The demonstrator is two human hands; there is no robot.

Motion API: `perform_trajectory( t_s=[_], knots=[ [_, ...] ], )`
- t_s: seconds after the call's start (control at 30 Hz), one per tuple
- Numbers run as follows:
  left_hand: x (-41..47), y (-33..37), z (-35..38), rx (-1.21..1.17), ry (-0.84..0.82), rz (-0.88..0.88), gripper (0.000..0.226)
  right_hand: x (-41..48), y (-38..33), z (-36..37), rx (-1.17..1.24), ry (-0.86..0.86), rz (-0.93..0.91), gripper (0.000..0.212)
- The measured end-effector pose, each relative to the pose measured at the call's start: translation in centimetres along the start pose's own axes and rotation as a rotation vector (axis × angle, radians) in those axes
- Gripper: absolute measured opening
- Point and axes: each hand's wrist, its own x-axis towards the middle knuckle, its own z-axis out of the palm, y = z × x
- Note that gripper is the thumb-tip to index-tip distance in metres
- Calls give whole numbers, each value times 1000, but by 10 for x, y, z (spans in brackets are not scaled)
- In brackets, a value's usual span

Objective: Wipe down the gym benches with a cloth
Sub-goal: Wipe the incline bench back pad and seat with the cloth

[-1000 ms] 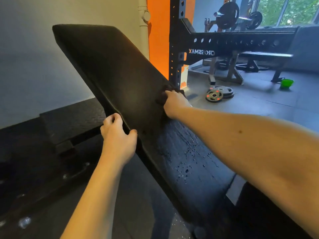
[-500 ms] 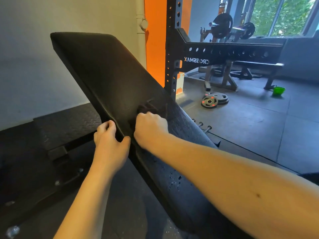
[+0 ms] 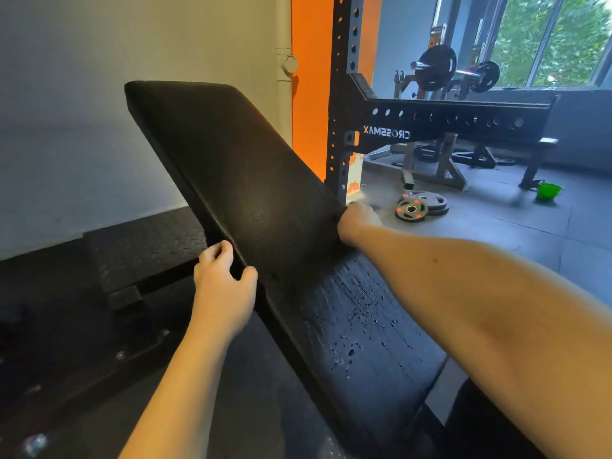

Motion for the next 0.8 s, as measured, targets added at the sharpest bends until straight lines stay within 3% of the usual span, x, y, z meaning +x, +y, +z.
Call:
perform_trajectory(
  t_s=[0.27,0.4,0.5,0.6,0.7,0.8],
  knots=[
    [5,-14,-11,-132,-57,7,63,-87,-34,1,-208,55,-179,16],
    [11,-15,-18,-132,-21,21,57,-132,-52,23,-198,-24,-333,28],
    [12,-14,-18,-102,-7,28,56,-126,-45,39,-109,-100,-255,55],
    [7,-11,-14,-98,34,50,56,-110,-36,44,-49,-84,-218,68],
    [4,-14,-17,-102,22,36,58,-86,-22,46,-40,-35,-281,57],
    [-1,-21,-25,-132,-16,-6,49,-57,-22,47,65,38,-195,49]
  ],
)
